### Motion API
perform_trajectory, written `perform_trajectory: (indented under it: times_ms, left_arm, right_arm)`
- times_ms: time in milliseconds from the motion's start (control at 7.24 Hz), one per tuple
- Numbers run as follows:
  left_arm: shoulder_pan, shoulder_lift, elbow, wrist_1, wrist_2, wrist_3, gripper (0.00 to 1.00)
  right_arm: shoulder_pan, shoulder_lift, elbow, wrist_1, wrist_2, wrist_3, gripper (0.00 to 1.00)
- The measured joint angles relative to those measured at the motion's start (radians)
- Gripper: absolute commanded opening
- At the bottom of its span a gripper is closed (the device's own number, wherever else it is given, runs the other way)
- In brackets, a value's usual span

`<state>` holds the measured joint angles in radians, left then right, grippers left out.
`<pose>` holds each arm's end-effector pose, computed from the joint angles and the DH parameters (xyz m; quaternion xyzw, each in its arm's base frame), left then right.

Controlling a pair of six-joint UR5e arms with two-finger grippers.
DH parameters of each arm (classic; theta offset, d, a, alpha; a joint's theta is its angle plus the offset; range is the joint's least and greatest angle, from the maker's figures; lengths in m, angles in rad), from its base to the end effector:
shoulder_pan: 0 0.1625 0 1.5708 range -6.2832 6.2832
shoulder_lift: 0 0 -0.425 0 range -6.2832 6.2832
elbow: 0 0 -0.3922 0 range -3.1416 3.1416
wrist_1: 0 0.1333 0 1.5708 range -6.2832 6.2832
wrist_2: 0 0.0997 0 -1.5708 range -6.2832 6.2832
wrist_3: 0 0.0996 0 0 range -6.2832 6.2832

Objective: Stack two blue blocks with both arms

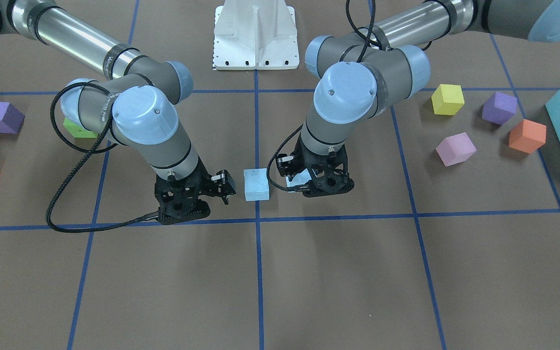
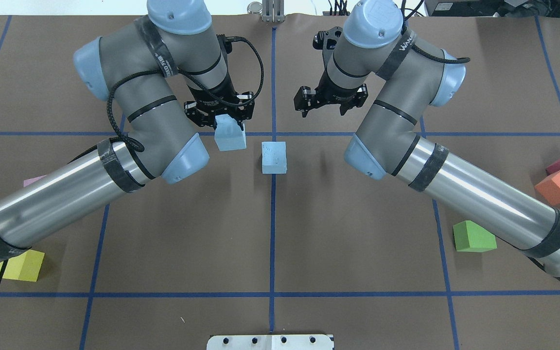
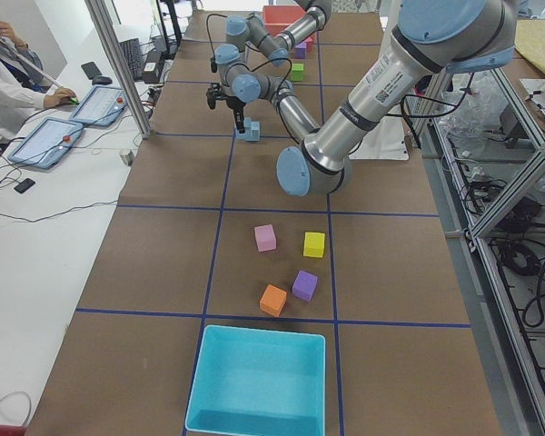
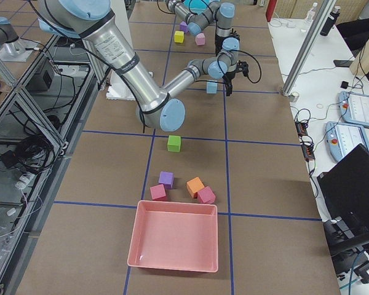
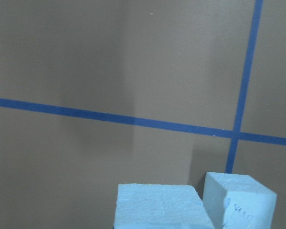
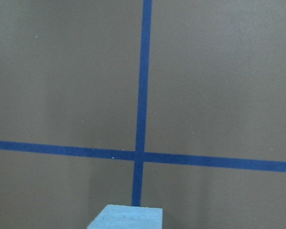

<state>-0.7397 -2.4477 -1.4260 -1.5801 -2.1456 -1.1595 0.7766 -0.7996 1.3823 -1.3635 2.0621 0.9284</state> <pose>0.4995 -0.5629 0.1665 -0.0326 0.4352 -0.0448 0.8986 -0.4789 -0.5916 0.2424 0.0729 -0.4294 -0.0333 0.8995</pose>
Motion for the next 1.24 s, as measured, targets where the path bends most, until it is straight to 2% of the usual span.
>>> perform_trajectory:
  times_ms: [553,1244]
  left_arm:
    - [0.072,-0.065,0.047,-0.027,0.083,-0.016,0.57]
    - [0.095,-0.106,0.119,-0.085,0.1,-0.018,0.59]
  right_arm:
    - [0.036,-0.043,0.001,0.005,0.008,-0.069,1.0]
    - [0.039,-0.057,0.001,0.007,0.007,-0.088,1.0]
